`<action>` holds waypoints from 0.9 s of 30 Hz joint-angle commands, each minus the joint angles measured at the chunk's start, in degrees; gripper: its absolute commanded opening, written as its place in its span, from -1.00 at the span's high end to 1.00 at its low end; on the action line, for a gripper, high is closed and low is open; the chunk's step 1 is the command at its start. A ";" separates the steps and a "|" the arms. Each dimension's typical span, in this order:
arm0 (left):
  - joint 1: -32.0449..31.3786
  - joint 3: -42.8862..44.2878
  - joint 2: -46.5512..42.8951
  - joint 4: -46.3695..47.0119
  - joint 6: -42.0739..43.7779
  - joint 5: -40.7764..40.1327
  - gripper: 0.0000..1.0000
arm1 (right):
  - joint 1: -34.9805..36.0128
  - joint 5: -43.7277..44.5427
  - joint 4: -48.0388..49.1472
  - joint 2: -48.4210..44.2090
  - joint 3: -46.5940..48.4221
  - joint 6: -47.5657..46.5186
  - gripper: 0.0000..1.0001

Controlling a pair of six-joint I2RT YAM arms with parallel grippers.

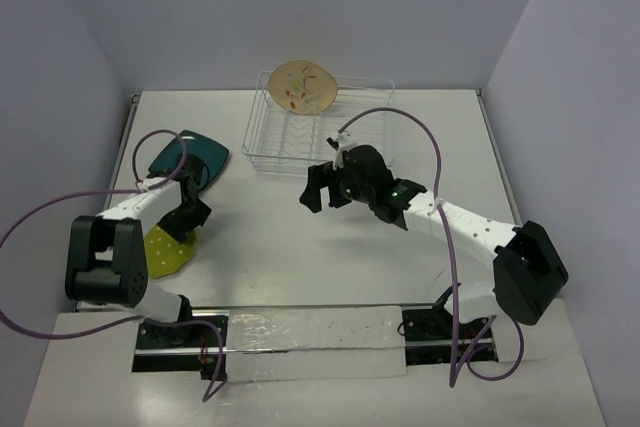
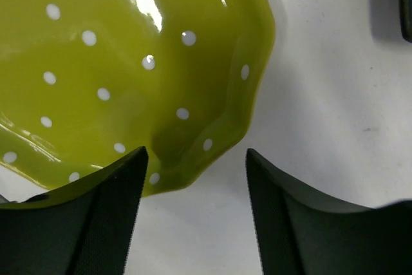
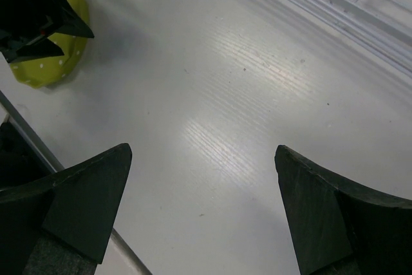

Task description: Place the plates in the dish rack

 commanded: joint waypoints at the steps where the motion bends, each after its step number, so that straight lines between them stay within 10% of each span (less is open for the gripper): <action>1: -0.87 3.77 3.36 0.62 0.59 -2.73 -0.28 | -0.21 1.21 2.65 -2.44 -1.82 1.52 -0.99; 11: -3.02 2.90 6.31 1.93 1.03 -2.03 0.98 | -0.13 -0.87 7.49 -2.80 -6.52 4.32 -0.99; 27: -17.21 6.54 -5.92 3.42 -4.55 1.58 1.00 | 7.02 -4.74 24.54 5.73 -7.87 5.02 -0.99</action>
